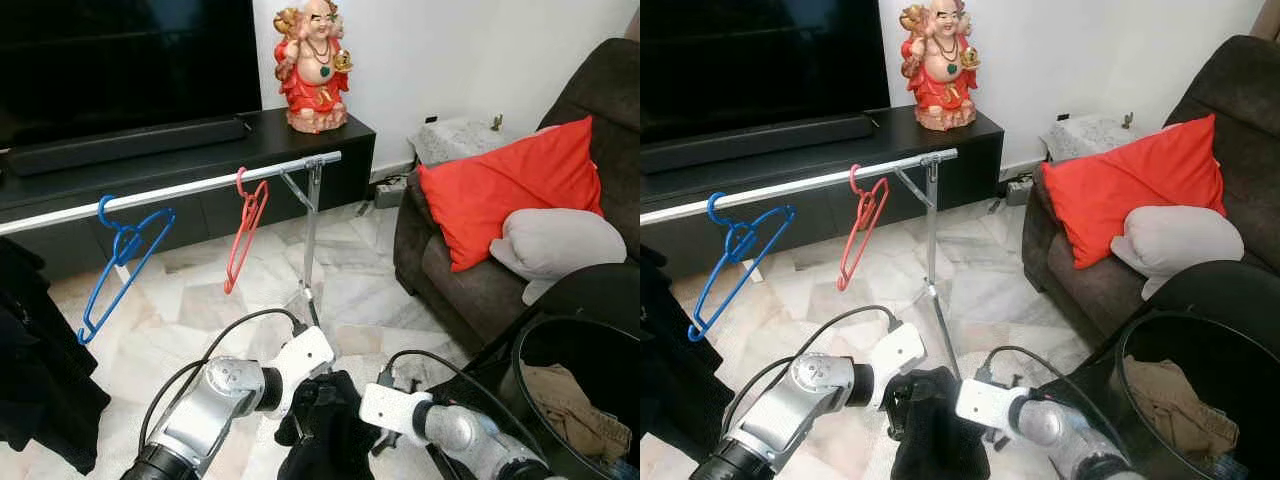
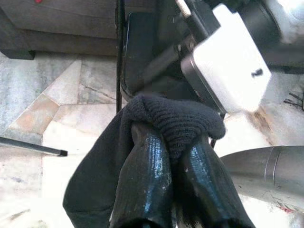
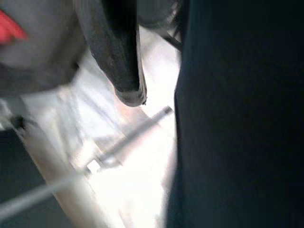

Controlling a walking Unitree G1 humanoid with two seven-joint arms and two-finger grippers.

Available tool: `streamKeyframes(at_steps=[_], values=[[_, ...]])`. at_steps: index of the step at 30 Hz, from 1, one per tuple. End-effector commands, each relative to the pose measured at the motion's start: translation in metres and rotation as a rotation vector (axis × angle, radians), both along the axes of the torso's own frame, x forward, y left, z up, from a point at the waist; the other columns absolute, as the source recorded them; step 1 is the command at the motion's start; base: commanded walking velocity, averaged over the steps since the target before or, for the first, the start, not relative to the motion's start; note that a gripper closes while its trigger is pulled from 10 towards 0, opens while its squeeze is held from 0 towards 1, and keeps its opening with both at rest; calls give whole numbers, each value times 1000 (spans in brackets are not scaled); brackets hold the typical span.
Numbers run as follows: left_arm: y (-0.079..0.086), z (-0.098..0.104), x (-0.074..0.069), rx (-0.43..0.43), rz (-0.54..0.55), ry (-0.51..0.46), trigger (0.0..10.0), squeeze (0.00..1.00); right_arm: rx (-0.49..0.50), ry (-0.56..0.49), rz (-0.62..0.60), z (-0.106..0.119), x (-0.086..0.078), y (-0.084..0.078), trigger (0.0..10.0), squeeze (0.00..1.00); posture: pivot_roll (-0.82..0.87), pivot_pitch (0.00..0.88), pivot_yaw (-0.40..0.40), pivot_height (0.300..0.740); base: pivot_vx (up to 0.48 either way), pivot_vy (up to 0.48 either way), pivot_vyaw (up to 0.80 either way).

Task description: Hang hanger

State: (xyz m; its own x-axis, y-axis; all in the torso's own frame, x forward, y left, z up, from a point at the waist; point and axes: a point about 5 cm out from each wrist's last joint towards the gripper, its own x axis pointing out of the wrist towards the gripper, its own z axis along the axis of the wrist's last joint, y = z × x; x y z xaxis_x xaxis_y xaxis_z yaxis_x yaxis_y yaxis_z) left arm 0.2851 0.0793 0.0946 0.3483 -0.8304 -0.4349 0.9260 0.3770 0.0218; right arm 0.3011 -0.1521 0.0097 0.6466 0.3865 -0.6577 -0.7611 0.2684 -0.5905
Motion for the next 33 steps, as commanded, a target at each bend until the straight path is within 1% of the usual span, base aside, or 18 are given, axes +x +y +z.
streamKeyframes(at_steps=[1,4,7,8,9,10,11,14,17,19,20,22,23,25,27,30,31,33], values=[[-4,6,-1,-19,-24,-13,0,0,-41,-26,-30,3,5,-5,10000,0,88,45,-5,740,0,0,0],[-3,6,-2,-18,-23,-12,0,0,-51,-59,-55,7,10,-7,10000,0,88,45,-5,740,0,0,0],[-3,6,-2,-17,-22,-12,0,0,-32,-74,-77,9,12,-6,10000,0,88,45,-5,740,0,0,0],[-3,6,-2,-17,-22,-12,0,0,-16,-81,-91,9,13,-4,10000,0,87,45,-5,740,0,0,0],[-3,6,-2,-18,-23,-12,0,0,21,-72,-92,10,13,1,10000,0,89,44,-4,740,0,0,0],[-3,6,-2,-18,-23,-12,0,0,21,-72,-92,10,13,1,10000,0,89,44,-4,740,0,0,0],[-3,6,-2,-18,-23,-12,0,0,64,-53,-79,10,12,6,10000,0,89,44,-4,740,0,0,0],[-3,6,-1,-17,-23,-12,0,0,92,-29,-30,10,9,13,10000,0,89,44,-4,740,0,0,0],[-3,6,-1,-16,-21,-13,0,0,116,-4,-10,9,8,16,10000,0,89,44,-4,740,0,0,0],[-3,6,-1,-16,-20,-12,0,0,146,66,25,6,3,19,10000,0,89,44,-4,740,0,0,0],[-3,6,-1,-16,-20,-12,0,0,146,66,25,6,3,19,10000,0,89,44,-4,740,0,0,0],[-3,6,-1,-16,-20,-13,0,0,132,158,84,0,-6,17,10000,0,86,44,-3,740,0,0,0],[-3,6,-1,-16,-20,-13,0,0,132,158,84,0,-6,17,10000,0,86,44,-3,740,0,0,0],[-3,6,-1,-16,-19,-13,0,0,107,270,115,-7,-15,9,10000,0,86,44,-3,740,0,0,0],[-3,6,-1,-16,-19,-13,0,0,106,279,116,-7,-15,8,10000,0,86,44,-3,740,0,0,0],[-3,6,-1,-17,-18,-12,0,0,-27,317,135,-13,-21,-10,10000,0,83,45,-3,740,0,0,0],[-3,6,-1,-17,-18,-12,0,0,-50,317,127,-13,-20,-14,10000,0,80,45,-2,740,0,0,0],[-3,6,0,-17,-18,-12,0,0,-57,312,115,-12,-19,-16,10000,0,80,45,-2,740,0,0,0]])
